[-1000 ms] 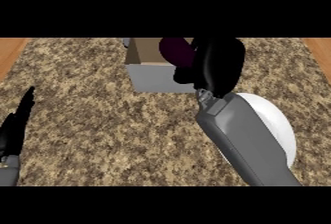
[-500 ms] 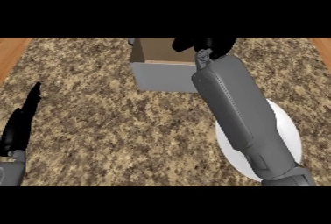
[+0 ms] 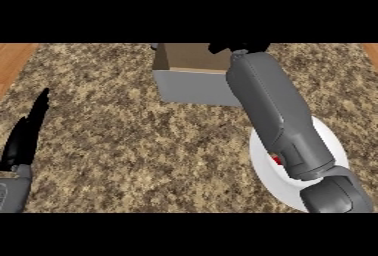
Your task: Pick the eggplant from the plate and place it in the cardboard box
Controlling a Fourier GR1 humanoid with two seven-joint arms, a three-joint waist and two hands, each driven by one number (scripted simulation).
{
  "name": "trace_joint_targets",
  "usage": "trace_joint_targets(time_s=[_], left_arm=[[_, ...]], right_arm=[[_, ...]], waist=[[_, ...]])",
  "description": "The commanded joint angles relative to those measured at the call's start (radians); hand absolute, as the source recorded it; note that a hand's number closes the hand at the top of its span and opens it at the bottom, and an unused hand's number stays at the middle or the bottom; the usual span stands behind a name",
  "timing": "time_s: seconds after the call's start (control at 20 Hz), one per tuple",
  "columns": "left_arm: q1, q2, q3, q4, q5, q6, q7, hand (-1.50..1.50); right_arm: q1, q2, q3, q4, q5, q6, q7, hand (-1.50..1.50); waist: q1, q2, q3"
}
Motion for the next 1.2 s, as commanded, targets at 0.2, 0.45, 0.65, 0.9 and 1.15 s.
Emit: trace_joint_targets(time_s=[0.2, 0.45, 0.65, 0.9, 1.15], left_arm=[[-0.025, 0.001, -0.002, -0.017, -0.005, -0.006, -0.003, 0.0], [-0.023, -0.018, -0.019, -0.016, -0.013, -0.009, 0.011, 0.0], [-0.002, -0.021, -0.01, -0.034, -0.011, 0.0, 0.012, 0.0], [-0.015, 0.001, 0.013, 0.008, 0.0, -0.022, -0.016, 0.0], [0.049, -0.022, 0.019, -0.005, -0.017, 0.015, -0.01, 0.0]], right_arm=[[-0.034, 0.017, -0.146, 0.185, -0.082, -0.204, -0.023, -1.5], [-0.044, -0.021, -0.199, 0.23, -0.134, -0.25, -0.166, -1.5], [-0.054, -0.015, -0.199, 0.221, -0.125, -0.357, -0.251, -1.5], [-0.095, -0.026, -0.233, 0.194, -0.142, -0.478, -0.287, -1.5], [0.028, 0.021, -0.266, 0.092, -0.224, -0.573, -0.438, -1.5]], waist=[[0.025, 0.012, 0.001], [0.029, 0.014, 0.001], [0.034, 0.01, 0.002], [0.012, 0.004, 0.001], [-0.033, -0.017, 0.001]])
